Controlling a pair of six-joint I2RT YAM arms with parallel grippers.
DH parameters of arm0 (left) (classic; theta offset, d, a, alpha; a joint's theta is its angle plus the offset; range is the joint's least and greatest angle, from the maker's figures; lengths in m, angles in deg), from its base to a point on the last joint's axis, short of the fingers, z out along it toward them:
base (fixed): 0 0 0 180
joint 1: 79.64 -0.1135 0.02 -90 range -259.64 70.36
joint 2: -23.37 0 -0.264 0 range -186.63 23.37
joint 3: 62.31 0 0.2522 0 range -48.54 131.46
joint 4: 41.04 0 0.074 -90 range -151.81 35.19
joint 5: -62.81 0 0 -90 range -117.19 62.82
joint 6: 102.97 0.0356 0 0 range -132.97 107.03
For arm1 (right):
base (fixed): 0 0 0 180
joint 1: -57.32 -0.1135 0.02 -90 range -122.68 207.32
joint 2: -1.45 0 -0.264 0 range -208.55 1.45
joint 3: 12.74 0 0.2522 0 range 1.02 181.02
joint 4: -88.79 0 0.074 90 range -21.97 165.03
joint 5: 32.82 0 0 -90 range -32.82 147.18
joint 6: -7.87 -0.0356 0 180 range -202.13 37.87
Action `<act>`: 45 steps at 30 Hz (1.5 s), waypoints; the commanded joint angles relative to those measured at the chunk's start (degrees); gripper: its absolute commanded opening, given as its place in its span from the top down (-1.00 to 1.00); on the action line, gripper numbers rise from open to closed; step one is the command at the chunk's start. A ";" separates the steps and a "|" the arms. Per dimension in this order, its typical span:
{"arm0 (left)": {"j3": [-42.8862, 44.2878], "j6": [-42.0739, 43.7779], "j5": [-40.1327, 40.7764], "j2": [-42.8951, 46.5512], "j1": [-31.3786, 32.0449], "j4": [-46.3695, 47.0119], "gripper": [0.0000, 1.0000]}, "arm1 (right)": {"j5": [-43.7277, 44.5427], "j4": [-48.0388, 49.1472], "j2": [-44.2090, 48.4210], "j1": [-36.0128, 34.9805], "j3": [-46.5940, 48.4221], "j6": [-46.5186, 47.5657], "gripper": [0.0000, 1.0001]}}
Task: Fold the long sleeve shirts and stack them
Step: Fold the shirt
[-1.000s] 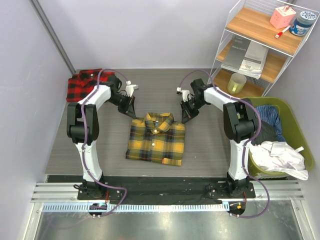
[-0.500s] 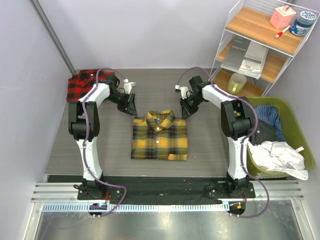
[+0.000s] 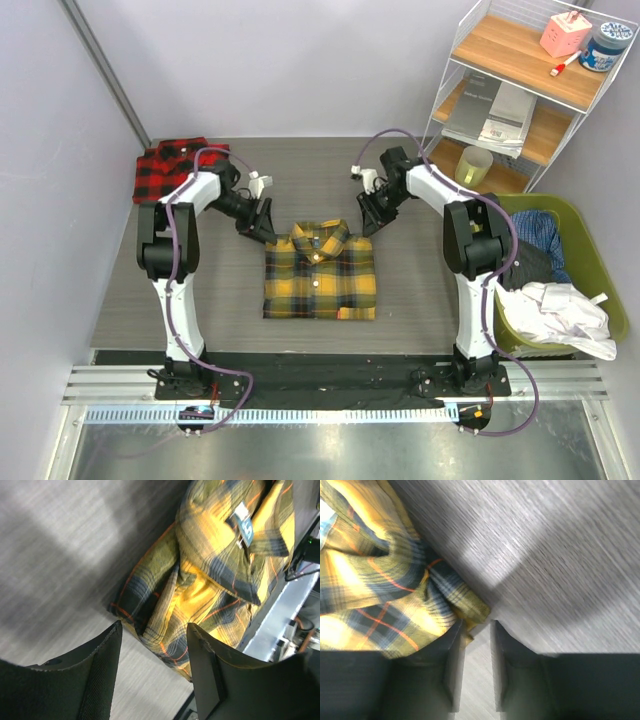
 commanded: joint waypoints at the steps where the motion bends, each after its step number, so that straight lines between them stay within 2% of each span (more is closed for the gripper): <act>1: -1.57 1.33 -2.15 3.23 0.17 -0.79 -0.11 | -4.07 -4.51 3.37 2.11 3.12 -1.07 0.04; 6: -2.10 1.50 -1.97 3.50 0.17 -0.62 -0.11 | -7.33 -5.74 4.43 2.91 -0.91 -1.16 -0.18; 11: -2.01 1.24 -2.41 3.32 0.08 -0.44 0.03 | -9.70 -4.78 2.76 2.82 -2.24 -2.21 -0.21; 16: -1.31 1.06 -2.76 3.23 0.08 -0.88 0.24 | -12.34 -3.90 1.01 2.65 -1.54 -3.09 -0.03; 19: -1.13 1.24 -2.59 3.32 0.08 -1.41 0.28 | -12.60 -3.55 0.13 2.65 -0.84 -3.62 0.06; 24: -1.13 1.68 -1.71 4.90 0.17 -1.76 0.24 | -12.52 -3.11 -0.40 2.65 -0.40 -3.88 0.23; 27: -0.87 1.85 -1.71 4.90 0.17 -2.02 0.21 | -11.47 -2.49 -0.84 2.56 -0.40 -4.50 0.22; 30: -0.69 1.68 -1.79 4.90 0.17 -1.94 0.13 | -9.98 -1.97 -1.10 2.65 -0.57 -4.76 0.09; 33: -0.86 1.15 -1.62 4.90 0.17 -1.23 0.10 | -10.23 -1.70 -1.19 2.65 -0.75 -4.85 0.07; 36: -0.17 0.80 -1.44 4.20 0.17 -1.32 0.15 | -11.63 -1.09 -1.54 2.65 -0.49 -5.73 0.20; 38: 0.36 1.15 -1.71 3.67 0.08 -2.11 0.23 | -12.25 -1.00 -1.46 2.65 -0.22 -5.91 0.54; 39: 0.80 1.32 -2.06 3.67 0.08 -2.55 0.41 | -12.08 -1.00 -1.37 2.65 -0.22 -5.91 0.74; 40: 0.89 1.76 -2.15 3.76 0.08 -2.81 0.51 | -11.81 -1.08 -1.11 2.65 -0.22 -5.91 0.97; 41: 1.07 2.03 -2.32 4.11 0.17 -3.07 0.70 | -11.73 -1.00 -0.41 2.82 -0.48 -5.65 0.98; 44: 1.16 2.56 -1.62 5.42 0.08 -3.43 1.00 | -11.64 -0.91 1.17 3.09 -1.45 -5.55 0.98; 45: 0.89 2.12 -1.01 5.95 0.00 -2.91 0.99 | -11.64 -0.65 2.22 3.52 -1.63 -5.73 0.98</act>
